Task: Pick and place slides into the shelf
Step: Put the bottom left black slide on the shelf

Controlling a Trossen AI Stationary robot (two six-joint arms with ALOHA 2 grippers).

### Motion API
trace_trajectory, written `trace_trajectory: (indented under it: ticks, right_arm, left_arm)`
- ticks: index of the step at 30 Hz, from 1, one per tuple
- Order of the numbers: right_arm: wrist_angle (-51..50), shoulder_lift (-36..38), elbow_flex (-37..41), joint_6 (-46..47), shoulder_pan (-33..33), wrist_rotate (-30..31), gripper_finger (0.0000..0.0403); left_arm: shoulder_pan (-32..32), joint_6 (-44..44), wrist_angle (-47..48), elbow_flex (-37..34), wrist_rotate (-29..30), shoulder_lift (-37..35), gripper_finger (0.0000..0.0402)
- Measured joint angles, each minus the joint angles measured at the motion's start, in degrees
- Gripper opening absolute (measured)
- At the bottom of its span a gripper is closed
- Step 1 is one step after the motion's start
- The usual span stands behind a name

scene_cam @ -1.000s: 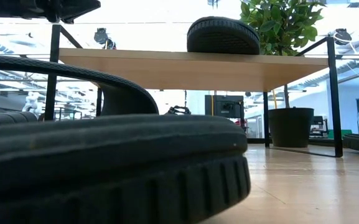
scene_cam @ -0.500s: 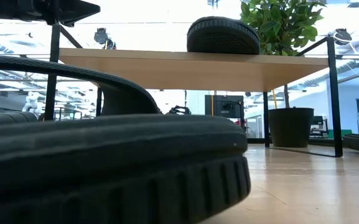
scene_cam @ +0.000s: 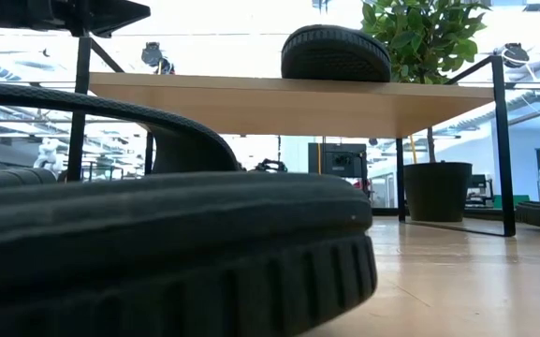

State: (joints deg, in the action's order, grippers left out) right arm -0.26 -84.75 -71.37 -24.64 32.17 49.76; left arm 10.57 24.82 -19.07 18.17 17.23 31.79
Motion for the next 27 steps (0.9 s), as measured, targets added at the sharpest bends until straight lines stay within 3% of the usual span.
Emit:
trace_trajectory:
  ticks: [10, 14, 19, 22, 27]
  right_arm:
    - [2.6, -6.3, 0.0, -4.7, 5.3, 15.2, 0.0018]
    - [6.2, -7.8, 0.0, -6.5, 6.0, 20.1, 0.0076]
    - [6.1, -10.2, 0.0, -6.5, 5.6, 21.3, 0.0179]
    - [6.6, -12.0, 0.0, -6.6, 5.2, 25.2, 0.0235]
    - [9.9, -14.5, 0.0, -7.8, 5.4, 31.8, 0.0281]
  left_arm:
    - [0.0, -0.8, 0.9, 0.0, 2.4, 0.0, 0.0021]
    - [0.0, -0.8, 0.9, 0.0, 2.4, 0.0, 0.0021]
    - [0.0, -0.9, 1.0, 0.0, 2.4, 0.0, 0.0021]
    - [0.0, -1.2, 1.3, 0.0, 2.4, 0.0, 0.0021]
    - [0.0, -1.2, 1.4, 0.0, 2.4, 0.0, 0.0021]
